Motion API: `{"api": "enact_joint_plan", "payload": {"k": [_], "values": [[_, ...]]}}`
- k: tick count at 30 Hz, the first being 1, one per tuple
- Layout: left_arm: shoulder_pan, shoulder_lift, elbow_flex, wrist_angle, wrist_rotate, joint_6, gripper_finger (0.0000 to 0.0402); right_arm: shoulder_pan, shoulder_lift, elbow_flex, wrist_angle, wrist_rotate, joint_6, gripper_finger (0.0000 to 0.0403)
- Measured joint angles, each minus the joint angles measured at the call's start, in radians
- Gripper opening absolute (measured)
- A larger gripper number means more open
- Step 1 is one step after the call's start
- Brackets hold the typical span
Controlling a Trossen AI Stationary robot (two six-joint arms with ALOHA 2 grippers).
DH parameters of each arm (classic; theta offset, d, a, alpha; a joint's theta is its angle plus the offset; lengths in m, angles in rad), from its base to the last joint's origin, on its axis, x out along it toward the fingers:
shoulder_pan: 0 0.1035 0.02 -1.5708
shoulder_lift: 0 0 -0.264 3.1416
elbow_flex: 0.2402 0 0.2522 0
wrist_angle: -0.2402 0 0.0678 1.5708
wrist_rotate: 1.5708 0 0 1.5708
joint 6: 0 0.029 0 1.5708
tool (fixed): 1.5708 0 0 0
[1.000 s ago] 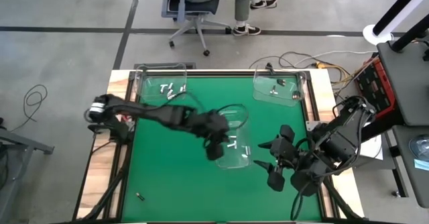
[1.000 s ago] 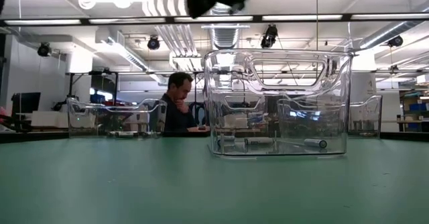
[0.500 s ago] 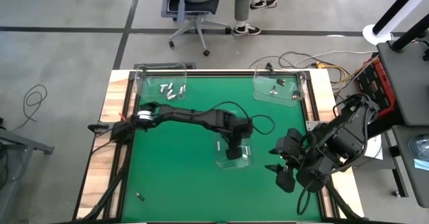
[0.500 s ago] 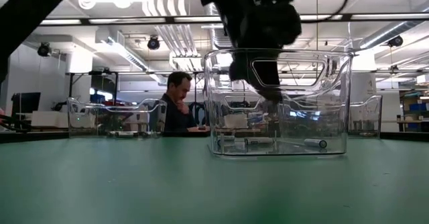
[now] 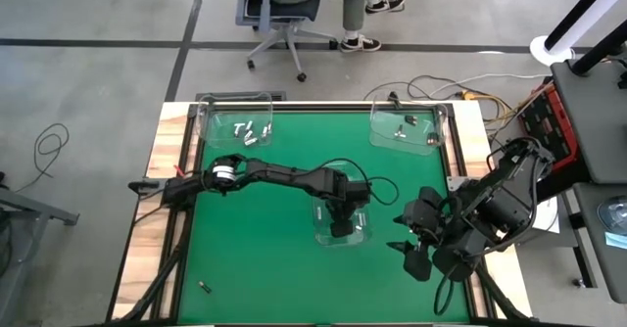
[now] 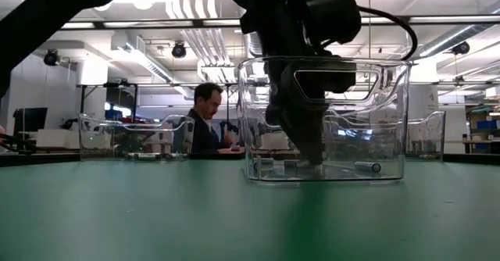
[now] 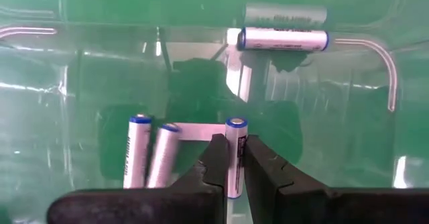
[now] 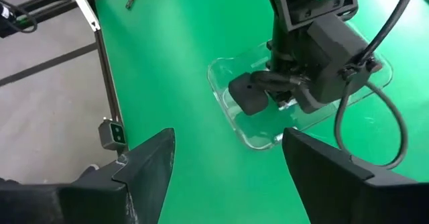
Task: Sort batteries
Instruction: Put the white battery into the bottom transparent bin, then put the black battery into the top right transparent bin
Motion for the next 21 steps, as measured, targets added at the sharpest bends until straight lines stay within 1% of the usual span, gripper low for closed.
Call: {"api": "enact_joint_plan", "payload": {"k": [4,6,10,12,15,17,20,21], "values": [[-0.005,0.000,-0.002,0.000,0.000,-0.003,0.0013,-0.006,0.000,0.000,-0.003,0.025,-0.015,0.0279],[-0.008,0.000,-0.003,0.001,-0.017,-0.002,0.0021,-0.011,0.000,0.000,-0.003,0.034,-0.027,0.0286],[-0.017,0.000,0.005,-0.008,-0.111,0.045,0.0054,-0.013,0.000,0.000,-0.003,0.034,-0.041,0.0305],[-0.021,-0.001,0.030,-0.018,-0.130,0.051,0.0075,-0.013,-0.001,0.000,-0.003,0.031,-0.062,0.0315],[-0.028,-0.010,0.101,-0.072,-0.131,0.059,0.0104,-0.013,-0.002,0.000,-0.003,0.026,-0.067,0.0326],[-0.039,-0.016,0.174,-0.127,-0.131,0.094,0.0119,-0.013,-0.003,0.000,-0.003,0.025,-0.067,0.0331],[-0.058,-0.022,0.323,-0.269,-0.131,0.134,0.0130,-0.013,-0.005,0.017,-0.005,0.024,-0.088,0.0333],[-0.067,-0.037,0.337,-0.297,-0.131,0.137,0.0131,-0.013,-0.005,0.033,-0.003,0.025,-0.105,0.0333]]}}
